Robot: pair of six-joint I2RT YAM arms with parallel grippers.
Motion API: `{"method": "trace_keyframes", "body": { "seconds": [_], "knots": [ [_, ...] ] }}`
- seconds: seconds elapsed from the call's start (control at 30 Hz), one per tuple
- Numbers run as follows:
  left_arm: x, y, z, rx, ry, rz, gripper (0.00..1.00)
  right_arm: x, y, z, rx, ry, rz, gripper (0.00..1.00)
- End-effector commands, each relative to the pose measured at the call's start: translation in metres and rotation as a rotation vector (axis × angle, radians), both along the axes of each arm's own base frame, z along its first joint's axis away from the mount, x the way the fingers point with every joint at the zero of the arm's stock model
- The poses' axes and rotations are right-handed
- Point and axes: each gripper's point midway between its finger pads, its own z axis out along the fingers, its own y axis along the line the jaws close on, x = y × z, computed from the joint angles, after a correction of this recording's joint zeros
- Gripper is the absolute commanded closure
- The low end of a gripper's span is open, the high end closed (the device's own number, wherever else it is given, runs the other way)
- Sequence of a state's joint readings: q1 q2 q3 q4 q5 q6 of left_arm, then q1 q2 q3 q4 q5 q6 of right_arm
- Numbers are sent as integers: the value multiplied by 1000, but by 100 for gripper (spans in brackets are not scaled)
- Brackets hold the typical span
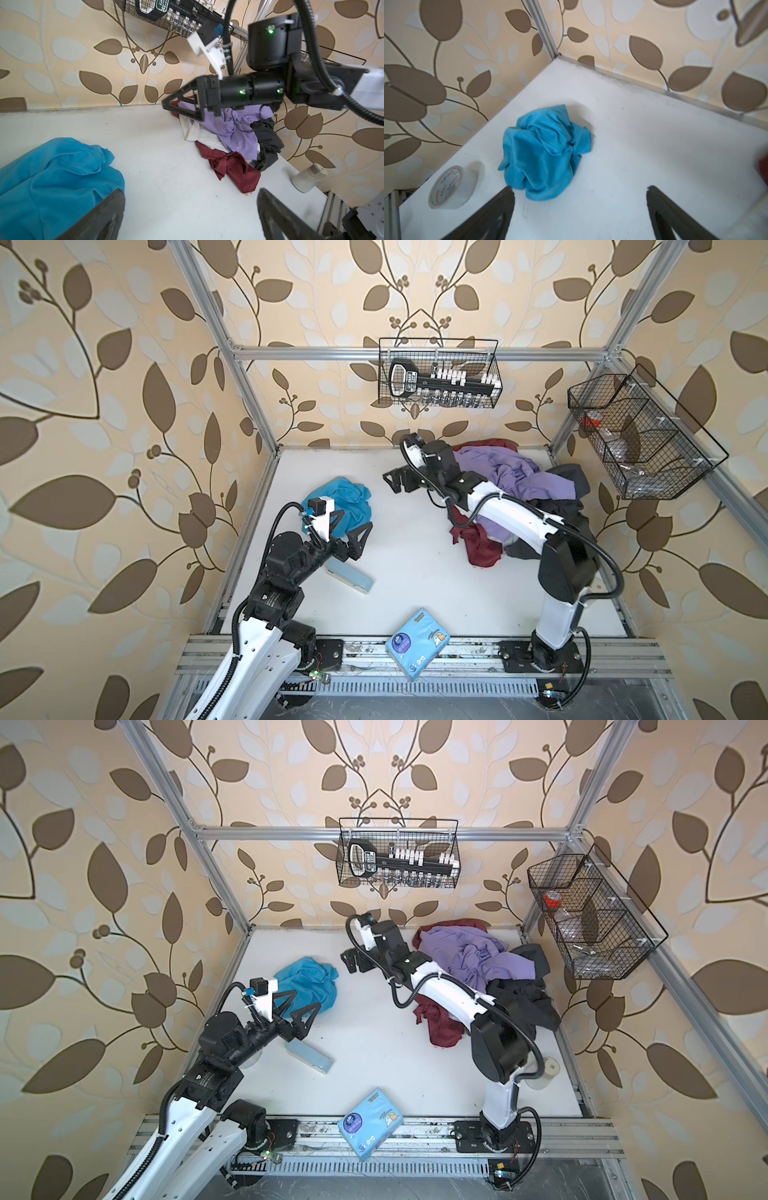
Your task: Pick out a specific cloth from the pile
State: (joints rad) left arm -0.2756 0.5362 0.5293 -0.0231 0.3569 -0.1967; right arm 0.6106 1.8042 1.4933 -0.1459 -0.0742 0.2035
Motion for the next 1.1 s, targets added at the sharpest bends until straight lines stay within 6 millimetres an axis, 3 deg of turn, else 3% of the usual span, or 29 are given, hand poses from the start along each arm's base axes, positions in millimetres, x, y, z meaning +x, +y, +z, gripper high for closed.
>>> {"method": "trace_keyframes", "body": {
  "seconds": [0.0,0.13,0.27,0.37,0.5,0.6,0.7,0.93,1.07],
  "knots": [
    [2,4,3,36,-31,35,1,-17,-51,-5,-108,-38,-104,0],
    [6,8,-3,59,-20,67,1,-40,-126,-2,-205,-102,-293,0],
    [18,25,-16,101,9,177,1,-65,-200,-7,-224,-171,-473,0],
    [34,53,-31,155,41,355,1,-80,-251,-10,-179,-264,-588,0],
    [50,112,-57,243,53,711,1,-97,-300,-15,-120,-384,-708,0],
    [56,134,-73,317,20,854,1,-99,-328,-24,-94,-413,-804,0],
    [65,137,-86,389,1,877,1,-92,-344,-43,-111,-358,-852,0],
    [89,149,-120,467,64,930,1,-81,-357,-84,-128,-324,-893,1],
    [97,151,-142,425,83,909,1,-79,-358,-95,-122,-338,-893,0]
  ]
}}
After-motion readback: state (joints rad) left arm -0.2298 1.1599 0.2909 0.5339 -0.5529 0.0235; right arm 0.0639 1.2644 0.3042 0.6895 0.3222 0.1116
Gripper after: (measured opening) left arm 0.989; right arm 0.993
